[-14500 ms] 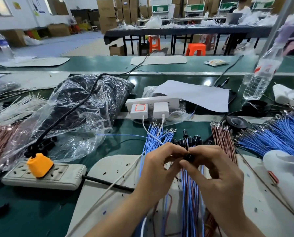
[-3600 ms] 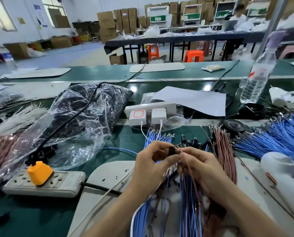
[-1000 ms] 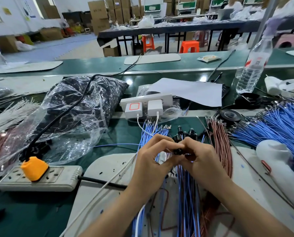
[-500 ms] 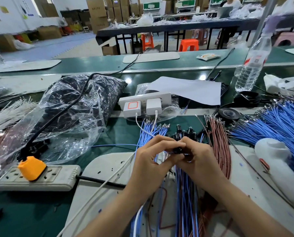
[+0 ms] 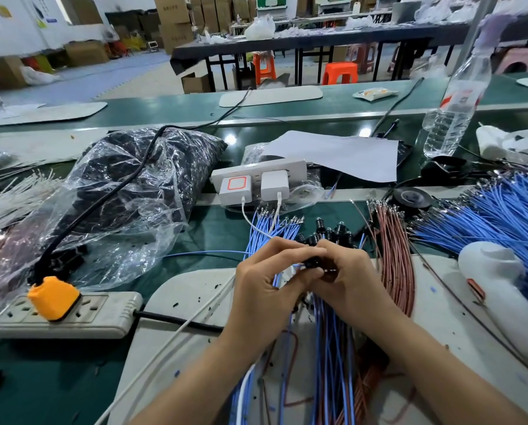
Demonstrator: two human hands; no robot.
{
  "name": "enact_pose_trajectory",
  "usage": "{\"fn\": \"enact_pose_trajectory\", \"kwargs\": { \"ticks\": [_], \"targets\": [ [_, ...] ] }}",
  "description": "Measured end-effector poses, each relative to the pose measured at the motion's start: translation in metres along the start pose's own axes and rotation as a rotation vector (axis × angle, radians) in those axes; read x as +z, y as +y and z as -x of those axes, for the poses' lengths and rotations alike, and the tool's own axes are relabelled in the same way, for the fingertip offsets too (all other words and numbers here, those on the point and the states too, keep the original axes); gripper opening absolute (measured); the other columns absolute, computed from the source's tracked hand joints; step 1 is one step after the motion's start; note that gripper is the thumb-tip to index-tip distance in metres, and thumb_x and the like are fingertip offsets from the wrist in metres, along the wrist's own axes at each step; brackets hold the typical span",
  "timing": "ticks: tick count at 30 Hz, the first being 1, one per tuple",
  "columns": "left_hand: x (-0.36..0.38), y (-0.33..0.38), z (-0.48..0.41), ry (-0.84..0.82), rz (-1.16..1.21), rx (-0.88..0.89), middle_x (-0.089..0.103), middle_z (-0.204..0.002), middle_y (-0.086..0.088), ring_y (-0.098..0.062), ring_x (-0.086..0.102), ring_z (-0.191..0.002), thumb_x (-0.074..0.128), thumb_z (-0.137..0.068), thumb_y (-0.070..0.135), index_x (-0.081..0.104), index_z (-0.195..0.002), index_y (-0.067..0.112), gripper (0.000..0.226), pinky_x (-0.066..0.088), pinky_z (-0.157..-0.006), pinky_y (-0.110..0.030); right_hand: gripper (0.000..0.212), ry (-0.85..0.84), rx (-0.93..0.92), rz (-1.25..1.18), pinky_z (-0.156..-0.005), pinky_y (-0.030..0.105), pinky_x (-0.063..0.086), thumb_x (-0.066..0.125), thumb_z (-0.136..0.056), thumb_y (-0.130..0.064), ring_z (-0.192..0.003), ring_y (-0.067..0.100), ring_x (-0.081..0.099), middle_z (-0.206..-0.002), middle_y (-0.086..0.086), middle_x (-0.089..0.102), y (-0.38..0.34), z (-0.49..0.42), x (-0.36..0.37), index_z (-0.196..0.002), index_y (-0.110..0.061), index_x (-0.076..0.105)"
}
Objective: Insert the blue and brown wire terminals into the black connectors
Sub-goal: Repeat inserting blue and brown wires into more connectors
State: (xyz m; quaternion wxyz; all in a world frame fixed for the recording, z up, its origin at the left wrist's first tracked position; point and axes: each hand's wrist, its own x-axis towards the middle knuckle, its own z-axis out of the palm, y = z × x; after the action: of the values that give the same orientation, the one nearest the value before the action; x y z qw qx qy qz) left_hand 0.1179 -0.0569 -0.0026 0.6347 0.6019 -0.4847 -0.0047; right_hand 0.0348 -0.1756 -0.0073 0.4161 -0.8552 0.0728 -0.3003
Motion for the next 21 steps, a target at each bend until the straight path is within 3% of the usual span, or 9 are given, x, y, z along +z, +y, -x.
{"fn": "enact_pose_trajectory", "kwargs": {
  "ticks": [3, 6, 8, 13, 17, 21],
  "targets": [
    [-0.0007, -0.0012, 0.0002, -0.003, -0.024, 0.011, 0.066, -0.094, 0.002, -0.015, 0.066, -0.09, 0.072, -0.078, 0.005, 0.072, -0.105, 0.014, 0.028, 0.052, -0.083, -0.028, 0.02, 0.001, 0.017, -0.014, -0.049, 0.011, 0.034, 0.07, -0.075, 0.009, -0.053, 0.005, 0.047, -0.059, -0.009, 0.05, 0.0027, -0.0002, 0.0017, -0.072, -0.003, 0.054],
    [-0.0006, -0.0014, -0.0005, 0.005, 0.006, -0.04, 0.067, -0.098, 0.006, -0.016, 0.066, -0.093, 0.07, -0.08, 0.006, 0.071, -0.108, 0.018, 0.03, 0.052, -0.086, -0.029, 0.01, 0.024, 0.042, -0.12, -0.053, 0.036, 0.048, 0.068, -0.079, 0.007, -0.055, 0.024, 0.056, -0.062, 0.011, 0.062, 0.0025, 0.0003, 0.0021, -0.078, 0.002, 0.059],
    [-0.0004, -0.0008, -0.0008, 0.013, 0.044, -0.057, 0.067, -0.099, 0.007, -0.017, 0.066, -0.094, 0.069, -0.082, 0.008, 0.07, -0.104, 0.02, 0.026, 0.053, -0.087, -0.029, 0.016, 0.057, 0.055, -0.19, -0.054, 0.042, 0.05, 0.066, -0.079, 0.009, -0.055, 0.032, 0.059, -0.061, 0.013, 0.064, 0.0011, 0.002, 0.0015, -0.08, -0.007, 0.061],
    [-0.0015, 0.0007, -0.0013, 0.028, 0.004, 0.027, 0.064, -0.104, 0.001, -0.019, 0.064, -0.099, 0.069, -0.082, 0.005, 0.069, -0.099, 0.013, 0.019, 0.053, -0.087, -0.032, 0.04, 0.133, 0.01, -0.243, -0.059, 0.026, 0.055, 0.067, -0.077, 0.01, -0.058, 0.013, 0.067, -0.075, -0.008, 0.067, -0.0032, 0.0038, -0.0012, -0.092, -0.027, 0.067],
    [-0.0014, 0.0017, -0.0008, 0.032, -0.114, 0.082, 0.065, -0.099, 0.006, -0.015, 0.063, -0.096, 0.072, -0.08, 0.008, 0.069, -0.1, 0.019, 0.023, 0.049, -0.086, -0.025, 0.025, 0.155, -0.075, -0.117, -0.063, 0.014, 0.049, 0.066, -0.075, 0.003, -0.068, 0.004, 0.064, -0.085, -0.005, 0.067, -0.0061, 0.0017, -0.0016, -0.091, -0.015, 0.072],
    [-0.0011, -0.0004, -0.0001, 0.03, -0.075, 0.063, 0.067, -0.097, 0.002, -0.013, 0.064, -0.093, 0.071, -0.081, 0.008, 0.069, -0.098, 0.014, 0.019, 0.05, -0.083, -0.025, 0.015, 0.157, -0.111, -0.013, -0.062, 0.018, 0.049, 0.064, -0.077, -0.004, -0.071, 0.007, 0.062, -0.084, 0.0, 0.066, -0.0063, 0.0027, -0.0002, -0.089, -0.004, 0.073]
  ]
}}
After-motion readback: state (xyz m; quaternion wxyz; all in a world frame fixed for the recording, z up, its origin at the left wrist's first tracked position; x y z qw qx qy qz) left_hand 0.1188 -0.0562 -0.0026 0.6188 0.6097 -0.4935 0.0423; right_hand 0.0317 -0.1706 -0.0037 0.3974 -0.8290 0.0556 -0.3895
